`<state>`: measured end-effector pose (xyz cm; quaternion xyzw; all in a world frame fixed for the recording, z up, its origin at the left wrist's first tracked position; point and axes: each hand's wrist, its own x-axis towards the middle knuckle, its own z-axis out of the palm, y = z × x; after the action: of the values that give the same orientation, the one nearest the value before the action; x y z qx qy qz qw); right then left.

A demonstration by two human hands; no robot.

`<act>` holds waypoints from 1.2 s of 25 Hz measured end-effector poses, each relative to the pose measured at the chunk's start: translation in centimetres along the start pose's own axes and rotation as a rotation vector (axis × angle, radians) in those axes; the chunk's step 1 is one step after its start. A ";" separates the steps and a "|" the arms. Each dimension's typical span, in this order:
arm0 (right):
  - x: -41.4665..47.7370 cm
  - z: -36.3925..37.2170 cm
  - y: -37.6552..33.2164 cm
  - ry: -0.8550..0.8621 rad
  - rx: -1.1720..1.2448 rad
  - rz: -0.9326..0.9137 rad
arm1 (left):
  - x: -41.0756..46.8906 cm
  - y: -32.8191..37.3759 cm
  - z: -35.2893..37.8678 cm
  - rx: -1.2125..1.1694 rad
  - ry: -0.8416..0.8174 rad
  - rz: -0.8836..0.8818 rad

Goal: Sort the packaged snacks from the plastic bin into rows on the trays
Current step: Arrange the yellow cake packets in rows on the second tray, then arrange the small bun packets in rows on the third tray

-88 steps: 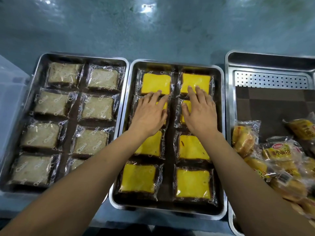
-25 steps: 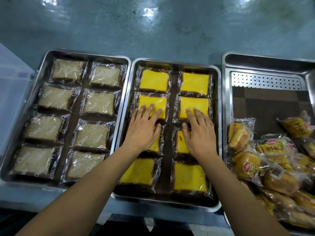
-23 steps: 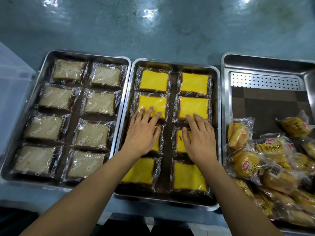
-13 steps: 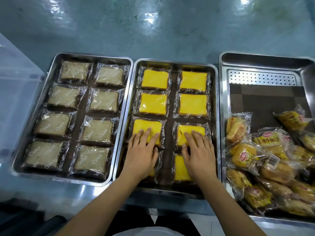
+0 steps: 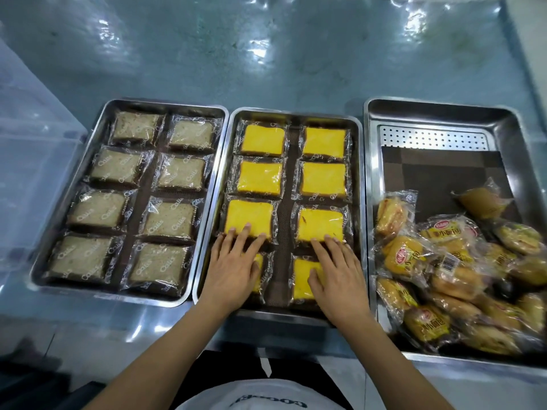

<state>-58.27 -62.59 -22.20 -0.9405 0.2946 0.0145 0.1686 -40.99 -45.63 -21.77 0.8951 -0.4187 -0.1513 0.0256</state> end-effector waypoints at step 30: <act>13.6 -2.1 0.6 -0.095 -0.110 0.109 | 12.7 -0.6 -3.6 -0.080 -0.058 0.091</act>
<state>-47.52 -71.17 -22.09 -0.9291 0.3359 0.0844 0.1295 -31.83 -55.14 -21.60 0.8686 -0.4533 -0.1923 0.0559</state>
